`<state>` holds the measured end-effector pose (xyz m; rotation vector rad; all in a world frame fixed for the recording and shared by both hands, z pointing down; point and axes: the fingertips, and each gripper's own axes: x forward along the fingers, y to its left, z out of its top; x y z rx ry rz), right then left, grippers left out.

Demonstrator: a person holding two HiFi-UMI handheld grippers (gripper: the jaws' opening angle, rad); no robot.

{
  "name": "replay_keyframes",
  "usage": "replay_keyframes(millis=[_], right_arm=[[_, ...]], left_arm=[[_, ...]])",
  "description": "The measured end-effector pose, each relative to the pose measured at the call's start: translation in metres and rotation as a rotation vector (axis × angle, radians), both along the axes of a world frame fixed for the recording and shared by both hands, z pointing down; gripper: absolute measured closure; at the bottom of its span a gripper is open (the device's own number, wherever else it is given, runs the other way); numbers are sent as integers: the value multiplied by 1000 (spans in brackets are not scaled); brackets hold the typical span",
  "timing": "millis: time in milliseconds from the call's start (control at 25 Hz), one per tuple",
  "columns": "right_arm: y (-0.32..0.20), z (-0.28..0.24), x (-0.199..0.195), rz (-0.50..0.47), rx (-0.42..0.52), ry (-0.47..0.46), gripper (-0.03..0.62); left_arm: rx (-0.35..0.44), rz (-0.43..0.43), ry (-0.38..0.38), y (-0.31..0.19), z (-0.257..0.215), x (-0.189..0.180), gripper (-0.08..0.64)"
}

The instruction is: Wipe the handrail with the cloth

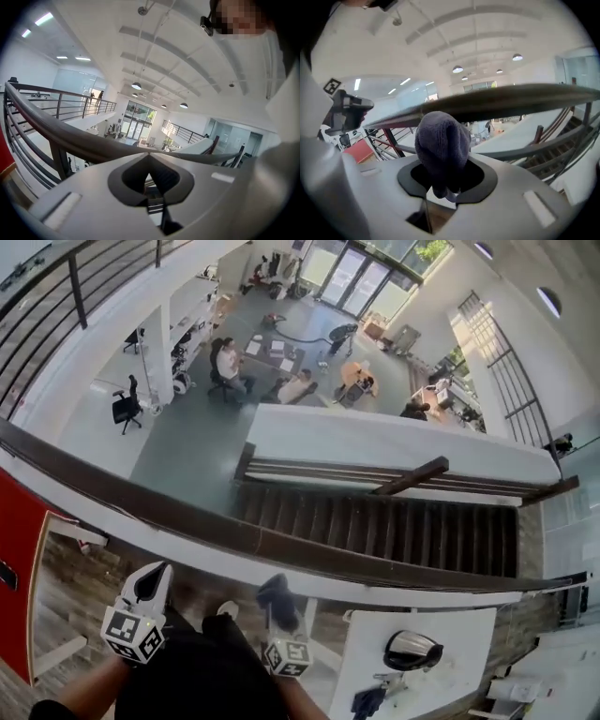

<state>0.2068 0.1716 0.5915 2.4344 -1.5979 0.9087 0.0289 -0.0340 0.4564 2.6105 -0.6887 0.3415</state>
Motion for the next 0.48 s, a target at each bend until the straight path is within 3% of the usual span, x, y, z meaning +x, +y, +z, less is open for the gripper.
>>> replay_keyframes(millis=[240, 360, 480], right_arm=[[-33, -119, 0, -11, 217, 207, 486], [-48, -166, -4, 0, 335, 245, 489], [-54, -183, -9, 11, 375, 267, 495]], left_arm=[[116, 10, 69, -12, -24, 14, 560], [151, 46, 85, -4, -34, 22, 560], [158, 77, 102, -3, -42, 26, 560]])
